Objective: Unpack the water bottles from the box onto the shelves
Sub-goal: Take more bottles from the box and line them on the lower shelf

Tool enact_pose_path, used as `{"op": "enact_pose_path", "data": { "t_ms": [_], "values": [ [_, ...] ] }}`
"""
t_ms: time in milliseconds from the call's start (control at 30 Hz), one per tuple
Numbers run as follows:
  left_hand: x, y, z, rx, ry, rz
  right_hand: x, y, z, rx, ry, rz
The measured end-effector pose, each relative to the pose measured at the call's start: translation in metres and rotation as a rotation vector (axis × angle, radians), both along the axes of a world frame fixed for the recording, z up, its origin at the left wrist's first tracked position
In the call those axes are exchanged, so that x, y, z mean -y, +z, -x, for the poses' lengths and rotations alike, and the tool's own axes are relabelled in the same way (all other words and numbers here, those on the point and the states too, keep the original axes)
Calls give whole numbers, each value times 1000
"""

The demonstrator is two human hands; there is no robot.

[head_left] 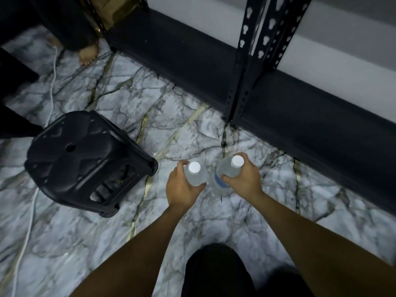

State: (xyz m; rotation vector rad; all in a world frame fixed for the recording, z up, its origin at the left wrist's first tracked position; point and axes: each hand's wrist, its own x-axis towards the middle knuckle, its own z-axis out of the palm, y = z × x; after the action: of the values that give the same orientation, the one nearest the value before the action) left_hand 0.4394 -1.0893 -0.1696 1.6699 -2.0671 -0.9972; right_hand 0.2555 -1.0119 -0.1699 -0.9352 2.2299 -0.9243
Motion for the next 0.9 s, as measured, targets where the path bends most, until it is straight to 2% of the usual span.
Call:
{"op": "enact_pose_path", "data": {
  "t_ms": [100, 200, 400, 600, 900],
  "values": [
    [-17, 5, 1, -12, 54, -34, -26, 8, 7, -4, -6, -4],
    [-33, 17, 9, -24, 21, -40, -48, 28, 22, -26, -27, -5],
    [-45, 75, 40, -128, -66, 81, -77, 107, 65, -53, -140, 116],
    [-45, 198, 89, -356, -115, 220, -90, 236, 100, -164, -179, 310],
    [-22, 435, 175, -684, -240, 361, -95, 458, 158, -290, -281, 661]
  ]
}}
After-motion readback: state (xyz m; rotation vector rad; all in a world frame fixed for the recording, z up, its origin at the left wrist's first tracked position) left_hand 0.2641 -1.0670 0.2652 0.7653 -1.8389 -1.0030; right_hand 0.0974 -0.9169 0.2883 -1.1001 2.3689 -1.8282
